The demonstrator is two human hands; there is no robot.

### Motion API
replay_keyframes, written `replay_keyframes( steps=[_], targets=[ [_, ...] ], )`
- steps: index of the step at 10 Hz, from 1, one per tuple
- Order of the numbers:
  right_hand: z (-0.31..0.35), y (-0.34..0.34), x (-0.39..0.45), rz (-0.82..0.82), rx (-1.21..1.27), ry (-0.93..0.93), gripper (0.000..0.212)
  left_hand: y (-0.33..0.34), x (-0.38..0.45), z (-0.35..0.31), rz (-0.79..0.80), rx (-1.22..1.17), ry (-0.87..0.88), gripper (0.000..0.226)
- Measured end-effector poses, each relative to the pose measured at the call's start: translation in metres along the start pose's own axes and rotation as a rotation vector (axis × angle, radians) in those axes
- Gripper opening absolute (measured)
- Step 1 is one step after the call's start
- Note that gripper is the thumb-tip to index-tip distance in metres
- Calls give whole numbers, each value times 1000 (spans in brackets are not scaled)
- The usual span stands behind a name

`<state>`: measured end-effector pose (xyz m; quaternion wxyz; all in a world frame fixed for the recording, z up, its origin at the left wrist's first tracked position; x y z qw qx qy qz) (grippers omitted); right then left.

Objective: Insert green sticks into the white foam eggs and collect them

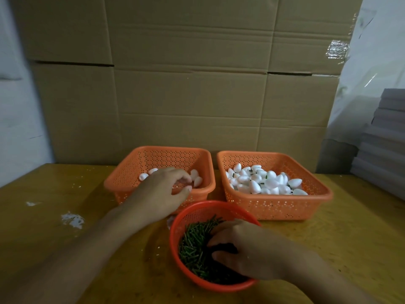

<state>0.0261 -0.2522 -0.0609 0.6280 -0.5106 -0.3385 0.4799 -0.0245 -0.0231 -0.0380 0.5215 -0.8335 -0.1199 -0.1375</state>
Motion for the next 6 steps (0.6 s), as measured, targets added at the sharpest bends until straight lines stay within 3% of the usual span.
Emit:
replay_keyframes(
  steps=[2, 5, 6],
  targets=[
    [-2, 1, 1, -6, 13, -9, 34, 2, -1, 4, 141, 89, -11, 7],
    [3, -10, -3, -18, 26, 9, 33, 3, -1, 9, 154, 54, 6, 8],
    [0, -39, -20, -30, 111, 99, 32, 5, 1, 10, 140, 55, 6, 10]
  ],
)
Point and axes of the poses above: each hand's wrist, its own x-axis towards the middle knuckle, its own y-axis out of the palm, z = x × y, the point moved 1 cm from there along x, towards the middle knuckle, and after that the axes turned 8 degrees about z, right-handed, at the moved point
